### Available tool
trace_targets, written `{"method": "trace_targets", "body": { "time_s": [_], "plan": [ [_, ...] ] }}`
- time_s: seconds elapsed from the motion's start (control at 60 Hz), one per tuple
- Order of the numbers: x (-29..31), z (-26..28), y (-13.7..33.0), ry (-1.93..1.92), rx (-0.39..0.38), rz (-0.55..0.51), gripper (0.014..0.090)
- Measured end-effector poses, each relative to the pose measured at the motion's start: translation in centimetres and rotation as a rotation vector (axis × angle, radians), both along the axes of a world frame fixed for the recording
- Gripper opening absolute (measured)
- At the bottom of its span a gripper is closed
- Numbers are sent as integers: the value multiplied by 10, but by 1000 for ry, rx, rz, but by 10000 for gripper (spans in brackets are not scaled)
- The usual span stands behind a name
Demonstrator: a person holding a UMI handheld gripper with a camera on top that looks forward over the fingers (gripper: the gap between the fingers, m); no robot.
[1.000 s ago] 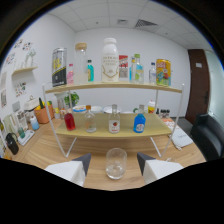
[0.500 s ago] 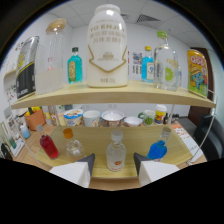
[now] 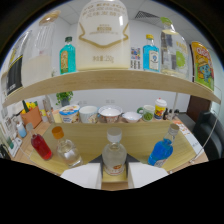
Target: Make me a cup of Mojito.
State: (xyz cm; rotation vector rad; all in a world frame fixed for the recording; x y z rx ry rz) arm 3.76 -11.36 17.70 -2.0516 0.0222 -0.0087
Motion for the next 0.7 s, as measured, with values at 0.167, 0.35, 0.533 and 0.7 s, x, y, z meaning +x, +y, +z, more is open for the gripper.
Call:
{"method": "trace_targets", "body": {
  "time_s": [0.167,0.35,0.533,0.7],
  "plan": [
    [-5,9,-16,54,-6,-2,341],
    [14,43,-46,69,53,-48,337],
    [61,49,-81,15,53,-113,336],
    [101,23,-102,-87,1,-132,336]
  ]
}}
